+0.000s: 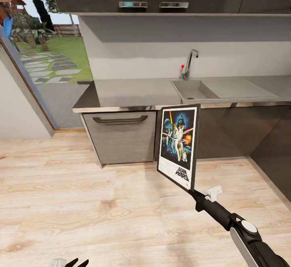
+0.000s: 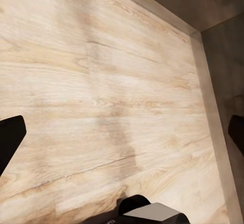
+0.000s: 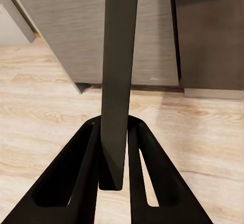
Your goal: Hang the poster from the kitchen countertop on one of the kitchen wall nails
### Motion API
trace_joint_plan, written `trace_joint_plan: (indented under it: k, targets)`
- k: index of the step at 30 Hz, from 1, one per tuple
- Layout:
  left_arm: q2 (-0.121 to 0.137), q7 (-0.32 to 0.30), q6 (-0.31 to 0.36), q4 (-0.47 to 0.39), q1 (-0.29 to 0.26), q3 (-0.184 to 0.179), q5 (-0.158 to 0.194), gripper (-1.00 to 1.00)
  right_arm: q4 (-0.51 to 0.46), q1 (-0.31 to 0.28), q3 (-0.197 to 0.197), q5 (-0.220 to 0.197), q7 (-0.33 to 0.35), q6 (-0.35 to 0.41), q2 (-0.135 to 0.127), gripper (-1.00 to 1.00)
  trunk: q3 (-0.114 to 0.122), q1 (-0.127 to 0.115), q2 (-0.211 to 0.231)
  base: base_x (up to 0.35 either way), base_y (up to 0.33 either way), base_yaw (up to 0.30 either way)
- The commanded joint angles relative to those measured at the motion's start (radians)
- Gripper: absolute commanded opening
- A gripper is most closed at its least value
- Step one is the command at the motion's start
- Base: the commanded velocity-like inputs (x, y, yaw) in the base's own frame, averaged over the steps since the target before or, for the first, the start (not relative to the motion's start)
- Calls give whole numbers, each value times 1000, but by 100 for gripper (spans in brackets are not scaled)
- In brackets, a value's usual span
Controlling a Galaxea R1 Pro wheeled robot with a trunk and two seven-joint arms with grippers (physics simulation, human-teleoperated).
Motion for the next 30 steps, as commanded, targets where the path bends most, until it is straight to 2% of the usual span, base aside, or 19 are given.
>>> trace_joint_plan:
  k: [1, 25, 30]
  targets:
    - [0, -1, -5, -1, 0, -9, 8, 100, 0, 0, 1, -13, 5, 6, -1, -100, 3, -4, 7, 0, 0, 0]
    - [-3, 1, -6, 1, 0, -11, 8, 100, 0, 0, 2, -13, 5, 0, 0, -100, 78, -96, 175, 0, 0, 0]
    - [-16, 4, -6, 1, 0, -11, 7, 100, 0, 0, 3, -13, 4, -1, 1, -100, 94, -115, 210, 0, 0, 0]
